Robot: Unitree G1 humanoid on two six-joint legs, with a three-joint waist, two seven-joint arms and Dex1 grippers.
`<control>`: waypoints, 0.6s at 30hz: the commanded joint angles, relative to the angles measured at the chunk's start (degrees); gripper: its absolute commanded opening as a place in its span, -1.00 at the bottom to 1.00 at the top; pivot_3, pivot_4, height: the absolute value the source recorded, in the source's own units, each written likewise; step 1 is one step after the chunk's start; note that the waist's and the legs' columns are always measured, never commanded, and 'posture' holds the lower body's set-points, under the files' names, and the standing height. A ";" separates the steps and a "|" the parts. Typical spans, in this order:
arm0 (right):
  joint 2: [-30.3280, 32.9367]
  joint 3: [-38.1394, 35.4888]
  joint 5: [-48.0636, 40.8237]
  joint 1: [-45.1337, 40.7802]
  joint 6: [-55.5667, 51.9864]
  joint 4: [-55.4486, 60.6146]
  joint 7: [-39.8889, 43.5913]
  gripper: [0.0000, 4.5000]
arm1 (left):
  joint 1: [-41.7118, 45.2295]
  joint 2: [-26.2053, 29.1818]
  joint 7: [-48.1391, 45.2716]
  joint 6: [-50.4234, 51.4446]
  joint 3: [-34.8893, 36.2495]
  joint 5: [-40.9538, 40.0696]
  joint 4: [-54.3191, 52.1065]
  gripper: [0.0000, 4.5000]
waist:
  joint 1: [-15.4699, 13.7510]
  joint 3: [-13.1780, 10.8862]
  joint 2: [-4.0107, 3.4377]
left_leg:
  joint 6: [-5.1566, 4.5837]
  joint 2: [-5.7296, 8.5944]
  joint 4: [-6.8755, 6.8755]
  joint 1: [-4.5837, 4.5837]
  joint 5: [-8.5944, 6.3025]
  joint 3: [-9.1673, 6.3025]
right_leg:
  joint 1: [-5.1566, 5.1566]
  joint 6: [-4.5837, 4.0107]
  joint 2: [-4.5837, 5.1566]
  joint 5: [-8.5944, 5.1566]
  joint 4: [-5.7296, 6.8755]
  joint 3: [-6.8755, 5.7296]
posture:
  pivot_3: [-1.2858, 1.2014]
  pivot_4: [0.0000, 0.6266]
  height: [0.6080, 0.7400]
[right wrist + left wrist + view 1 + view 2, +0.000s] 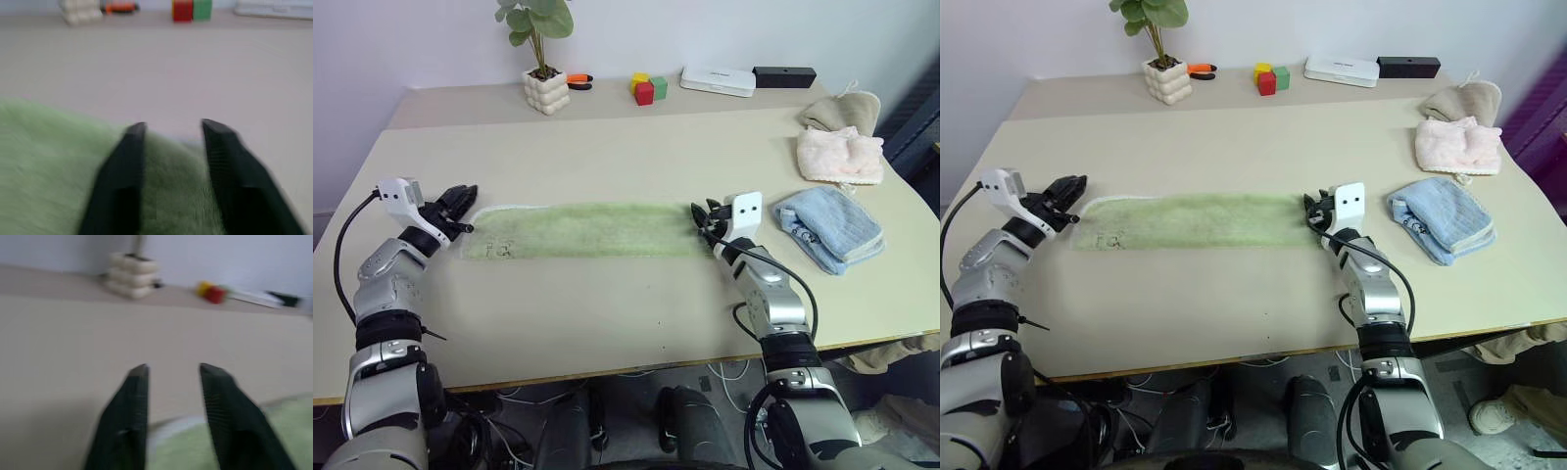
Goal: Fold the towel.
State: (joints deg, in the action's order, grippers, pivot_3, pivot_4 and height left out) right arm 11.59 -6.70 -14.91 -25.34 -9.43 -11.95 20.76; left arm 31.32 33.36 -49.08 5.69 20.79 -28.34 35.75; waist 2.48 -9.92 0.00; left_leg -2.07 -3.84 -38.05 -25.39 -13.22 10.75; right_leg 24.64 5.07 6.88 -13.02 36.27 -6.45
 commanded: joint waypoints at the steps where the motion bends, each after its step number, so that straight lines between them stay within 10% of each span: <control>1: 2.58 -5.01 -7.89 1.70 -7.16 10.56 1.43 0.62 | -0.64 0.11 -2.75 0.46 -0.72 -1.12 -6.35 0.43 | -0.12 0.01 0.02 | 0.00 0.00 0.00 -0.01 0.00 -0.03 | 0.00 0.00 0.00 0.00 0.00 0.00 | 0.03 -0.52 1.00; 4: 3.58 -11.84 -20.26 4.86 -20.66 18.46 -1.70 1.00 | -1.74 0.70 -8.60 2.01 -1.97 -2.70 -10.19 0.99 | -0.18 0.01 0.02 | 0.01 -0.06 0.00 0.00 -0.02 -0.10 | -0.01 -0.02 0.01 0.00 -0.03 0.00 | 0.03 -0.52 1.00; 10: 3.05 -24.22 -47.43 9.77 -40.45 27.89 -16.36 1.00 | 0.05 4.93 -20.73 6.94 -2.60 -5.23 -9.69 0.99 | -0.08 0.01 0.02 | -0.18 -0.10 0.05 -0.01 -0.22 -0.13 | 0.03 -0.10 0.03 0.04 -0.06 0.00 | 0.03 -0.52 1.00; 18: 8.12 -20.68 -78.37 21.57 -49.99 30.83 -33.92 1.00 | 0.52 8.87 -33.69 4.32 -7.10 -3.10 -10.59 0.99 | -0.07 0.01 0.02 | -0.30 -0.08 0.13 -0.01 -0.34 -0.09 | 0.03 -0.30 0.09 -0.07 -0.21 0.04 | 0.03 -0.52 1.00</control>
State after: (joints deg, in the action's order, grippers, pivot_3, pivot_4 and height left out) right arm 18.33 -27.50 -88.59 -3.47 -59.78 17.70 -10.17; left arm 31.15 41.02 -80.93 10.72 13.85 -31.67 26.69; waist 2.41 -9.91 0.01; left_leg -2.37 -3.92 -37.94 -25.40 -13.58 10.66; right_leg 24.65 4.73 6.98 -13.08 36.03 -6.41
